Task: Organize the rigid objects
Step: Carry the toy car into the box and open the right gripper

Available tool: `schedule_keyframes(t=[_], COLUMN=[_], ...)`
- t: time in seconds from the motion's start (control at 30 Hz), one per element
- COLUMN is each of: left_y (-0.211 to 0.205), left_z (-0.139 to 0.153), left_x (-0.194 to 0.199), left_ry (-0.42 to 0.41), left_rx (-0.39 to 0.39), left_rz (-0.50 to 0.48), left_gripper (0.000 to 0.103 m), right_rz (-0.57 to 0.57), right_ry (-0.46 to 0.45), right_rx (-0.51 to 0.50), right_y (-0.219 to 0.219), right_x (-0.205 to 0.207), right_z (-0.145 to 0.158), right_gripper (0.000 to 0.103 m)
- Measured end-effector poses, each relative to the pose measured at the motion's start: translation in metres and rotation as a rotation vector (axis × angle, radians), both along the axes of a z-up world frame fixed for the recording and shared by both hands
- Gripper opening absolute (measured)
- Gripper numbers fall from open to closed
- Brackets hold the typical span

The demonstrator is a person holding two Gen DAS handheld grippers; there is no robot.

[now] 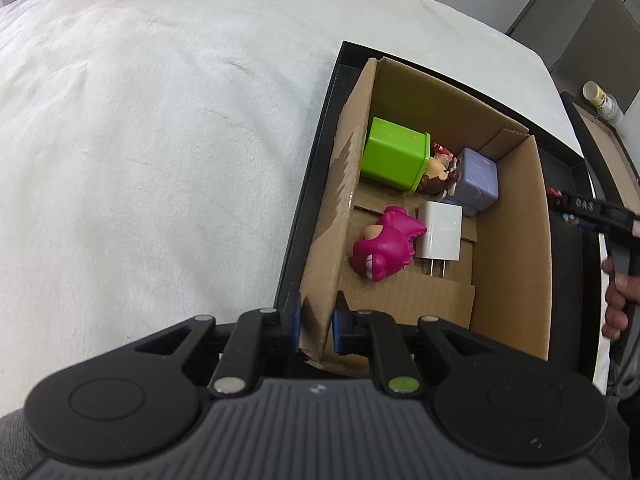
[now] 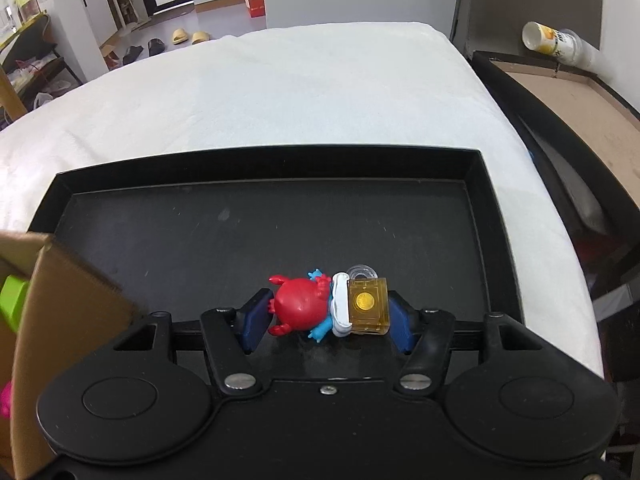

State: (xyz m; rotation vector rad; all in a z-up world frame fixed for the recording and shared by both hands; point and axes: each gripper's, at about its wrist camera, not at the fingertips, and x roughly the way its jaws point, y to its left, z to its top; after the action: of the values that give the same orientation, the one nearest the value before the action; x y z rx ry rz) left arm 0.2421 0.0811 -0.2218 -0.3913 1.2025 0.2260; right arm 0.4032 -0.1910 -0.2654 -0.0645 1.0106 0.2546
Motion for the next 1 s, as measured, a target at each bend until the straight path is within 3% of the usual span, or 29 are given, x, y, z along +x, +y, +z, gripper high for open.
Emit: schedule_keyframes(t=[0.6, 1.0], left_y=[-0.005, 0.001], left_z=[0.004, 0.002], left_x=[-0.003, -0.002], left_ry=[-0.009, -0.017], left_rx=[0.017, -0.012], left_rz=[-0.025, -0.043], left_gripper=[0.014, 0.015], right_rz=[0.049, 0.127], right_ry=[-0.01, -0.08], right_rx=[0.036, 0.016], right_y=[-0.001, 0.029], right_x=[-0.034, -0.059], right_z=[0.04, 0.074], right_gripper=[0.059, 0.059])
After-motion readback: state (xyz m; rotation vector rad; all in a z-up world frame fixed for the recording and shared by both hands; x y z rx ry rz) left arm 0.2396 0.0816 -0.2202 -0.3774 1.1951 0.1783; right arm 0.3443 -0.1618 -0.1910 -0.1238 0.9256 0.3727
